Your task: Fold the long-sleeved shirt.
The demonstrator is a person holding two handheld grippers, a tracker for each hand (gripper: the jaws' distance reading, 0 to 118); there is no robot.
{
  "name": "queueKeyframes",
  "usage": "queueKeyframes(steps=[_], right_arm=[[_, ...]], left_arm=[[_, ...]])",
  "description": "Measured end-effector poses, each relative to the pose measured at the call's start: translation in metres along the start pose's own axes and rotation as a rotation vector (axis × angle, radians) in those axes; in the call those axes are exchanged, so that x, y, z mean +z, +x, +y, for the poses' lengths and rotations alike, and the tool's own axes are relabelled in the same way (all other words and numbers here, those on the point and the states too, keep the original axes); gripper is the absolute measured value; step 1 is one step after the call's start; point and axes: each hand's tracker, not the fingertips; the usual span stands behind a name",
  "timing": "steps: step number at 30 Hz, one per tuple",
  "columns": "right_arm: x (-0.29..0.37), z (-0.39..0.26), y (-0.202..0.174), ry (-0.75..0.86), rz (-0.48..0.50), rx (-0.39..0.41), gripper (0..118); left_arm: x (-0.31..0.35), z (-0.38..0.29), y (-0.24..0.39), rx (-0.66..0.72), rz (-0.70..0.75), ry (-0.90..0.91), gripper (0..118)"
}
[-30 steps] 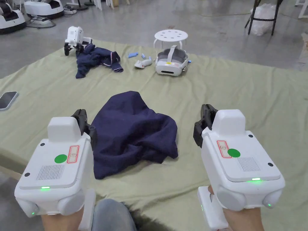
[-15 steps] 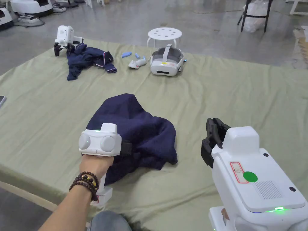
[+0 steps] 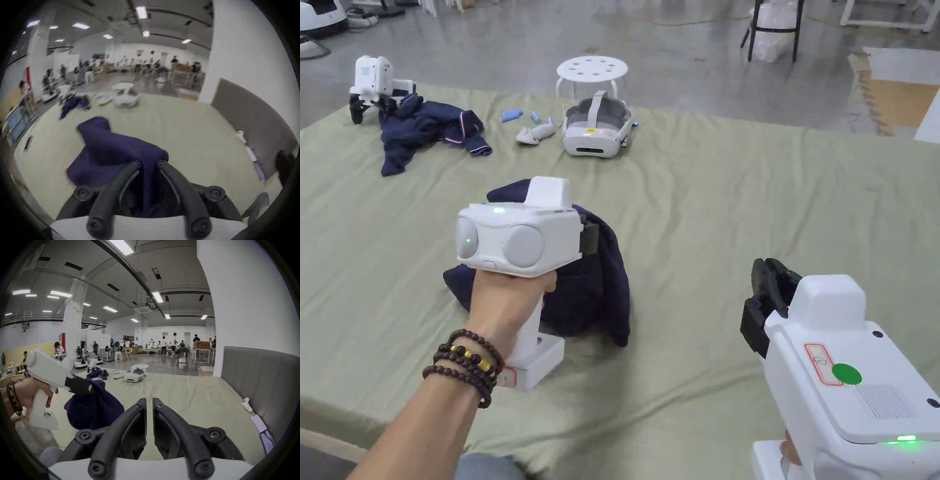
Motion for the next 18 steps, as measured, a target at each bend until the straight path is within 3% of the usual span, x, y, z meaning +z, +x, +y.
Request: queueKeyframes(steps=[4,9,12,15,16,18], right_arm=[[0.018,0.003,0.043,0.021,-0.118,-0.016,6],[0.045,0.007,0.102,0.029,-0.296,-0.058,6],[0.063,0.007,0.131,0.020,-0.349,-0.072,6],[0.076,0.005,0.147,0.007,-0.385,-0.062,6],[0.078,0.004,0.151,0.004,-0.390,-0.062,6],[0.080,0.002,0.155,-0.003,-0.393,-0.064,6]], left_arm=[[-0.045,0.019,0.099,-0.074,-0.213,0.025,15],[-0.093,-0.030,0.232,-0.103,-0.473,-0.099,15],[-0.117,-0.074,0.286,-0.152,-0.518,-0.196,16],[-0.126,-0.104,0.299,-0.093,-0.537,-0.248,21],[-0.123,-0.105,0.298,-0.095,-0.523,-0.226,37],[-0.105,-0.097,0.291,-0.128,-0.474,-0.184,91]])
